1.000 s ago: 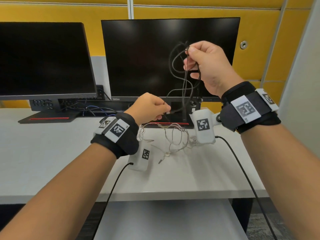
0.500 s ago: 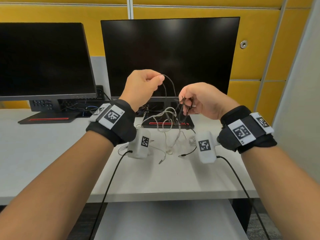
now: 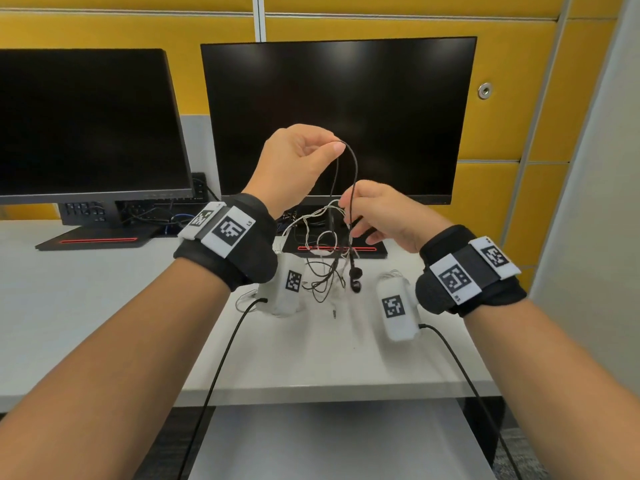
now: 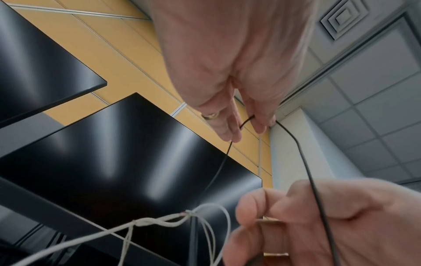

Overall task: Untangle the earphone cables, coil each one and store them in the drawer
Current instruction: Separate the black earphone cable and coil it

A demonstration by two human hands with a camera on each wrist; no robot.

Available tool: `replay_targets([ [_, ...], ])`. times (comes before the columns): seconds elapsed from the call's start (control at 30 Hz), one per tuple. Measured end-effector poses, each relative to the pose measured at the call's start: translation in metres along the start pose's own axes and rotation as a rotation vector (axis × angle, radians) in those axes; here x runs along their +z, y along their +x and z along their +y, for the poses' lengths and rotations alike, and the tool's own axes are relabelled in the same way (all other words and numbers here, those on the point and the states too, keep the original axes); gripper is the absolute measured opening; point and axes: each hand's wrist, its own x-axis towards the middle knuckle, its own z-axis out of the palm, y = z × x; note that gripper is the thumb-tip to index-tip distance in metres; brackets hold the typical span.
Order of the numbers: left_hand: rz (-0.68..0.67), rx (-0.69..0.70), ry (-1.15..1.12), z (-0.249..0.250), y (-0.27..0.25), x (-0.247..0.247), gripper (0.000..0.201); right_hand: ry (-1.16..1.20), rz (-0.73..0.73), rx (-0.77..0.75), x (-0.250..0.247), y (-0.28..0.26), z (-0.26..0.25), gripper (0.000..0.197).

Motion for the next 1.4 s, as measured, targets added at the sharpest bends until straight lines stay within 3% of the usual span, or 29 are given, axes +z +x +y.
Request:
replay_targets([
  [0.17, 0.068, -0.027, -0.020, 0.000, 0.003, -0.004, 0.014, 0.329, -0.167, -0.031, -0.003, -0.010, 0.011, 0.027],
  [0.3, 0.110, -0.082, 0.004, -0.003, 0.003, -0.005, 0.021, 0.210, -0.319, -0.045, -0.004, -0.014, 0.017, 0.023],
  [0.43, 0.120, -0.130, 0.021, -0.006, 0.000, -0.007, 0.020, 0.144, -0.303, -0.057, -0.002, -0.014, 0.020, 0.021],
  [0.57, -0.054, -0.222, 0.079, -0.008, -0.004, -0.010, 0.023, 0.198, -0.162, -0.073, -0.005, -0.011, 0.020, 0.016],
  [0.73, -0.315, -0.306, 0.011, -0.001, -0.012, -0.013, 0.016, -0.042, 0.060, -0.165, -0.008, -0.001, 0.014, 0.010],
  [0.87, -0.501, -0.368, -0.049, 0.001, -0.019, -0.011, 0.003, -0.007, 0.127, -0.148, -0.011, 0.001, 0.012, 0.008],
  [0.97, -0.601, -0.409, 0.061, 0.000, -0.022, -0.003, 0.018, 0.037, 0.133, -0.145, -0.012, 0.000, 0.009, 0.008],
  [1.27, -0.463, -0.293, 0.224, -0.013, -0.029, 0.010, 0.018, 0.185, 0.100, -0.068, -0.010, -0.005, 0.006, 0.014],
  [1.4, -0.286, -0.195, 0.158, -0.014, -0.033, 0.016, 0.026, 0.274, 0.139, -0.044, -0.010, -0.005, 0.006, 0.016],
])
